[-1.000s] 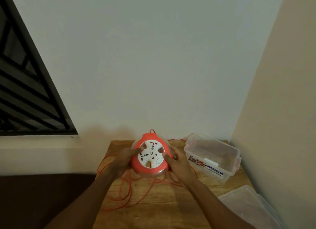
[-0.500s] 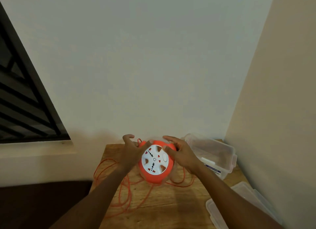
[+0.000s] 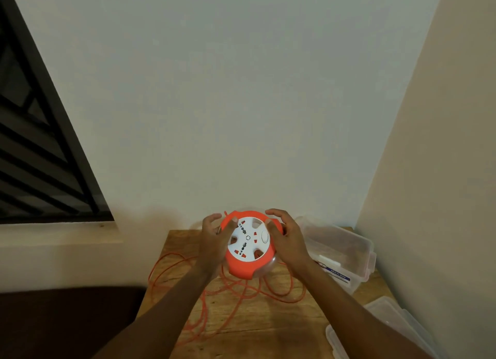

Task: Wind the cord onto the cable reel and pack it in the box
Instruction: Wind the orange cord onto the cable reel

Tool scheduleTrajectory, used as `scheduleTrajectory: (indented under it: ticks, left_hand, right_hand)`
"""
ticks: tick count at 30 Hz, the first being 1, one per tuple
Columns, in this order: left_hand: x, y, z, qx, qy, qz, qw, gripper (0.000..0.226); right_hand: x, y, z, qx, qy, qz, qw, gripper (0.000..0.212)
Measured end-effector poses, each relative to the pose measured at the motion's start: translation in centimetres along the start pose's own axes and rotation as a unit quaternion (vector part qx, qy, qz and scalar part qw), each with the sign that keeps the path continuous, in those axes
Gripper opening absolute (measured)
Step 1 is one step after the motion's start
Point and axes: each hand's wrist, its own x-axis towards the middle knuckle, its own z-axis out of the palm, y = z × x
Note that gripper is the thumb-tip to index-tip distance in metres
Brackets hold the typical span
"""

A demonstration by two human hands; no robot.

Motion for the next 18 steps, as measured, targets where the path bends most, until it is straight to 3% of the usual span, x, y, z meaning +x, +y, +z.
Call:
scheduleTrajectory:
  ticks: [5,7,10,12,15,16,18]
  left_hand:
    - [0.5,0.2,-0.7,-0.048,-0.105,-0.141,0.983,0.04]
    - [0.8,0.7,-0.8,-0.039,-0.118,-0.161,0.979,0.042]
    - [1.4,1.6,-1.1,-0.015,-0.097,-0.142,0.985,0.04]
    - [1.9,1.9,-1.4,0.004,-0.086,-0.125,0.988,0.043]
    - [2.8,2.4,-1.8,0.022,-0.09,-0.101,0.99,0.047]
    - [2.9,2.6,-1.9,0.04,-0.093,-0.093,0.99,0.049]
    - [3.1,3.0,-1.9,0.08,-0.097,-0.07,0.99,0.059]
  right_hand:
    - [0.0,-0.2,0.1,-0.017,0.007,-0.019,1.0,0.019]
    - [0.0,-0.4,0.3,-0.035,-0.001,-0.025,0.999,0.019]
    - [0.2,-0.7,0.4,-0.196,0.012,-0.105,0.975,0.021]
    - [0.4,-1.2,0.4,-0.393,0.012,-0.229,0.89,0.024]
    - [0.3,-2.0,0.8,-0.549,-0.116,-0.39,0.73,0.035]
    - [0.1,-2.1,0.9,-0.576,-0.158,-0.409,0.69,0.039]
    - [0.0,-2.6,1.2,-0.61,-0.188,-0.421,0.644,0.044]
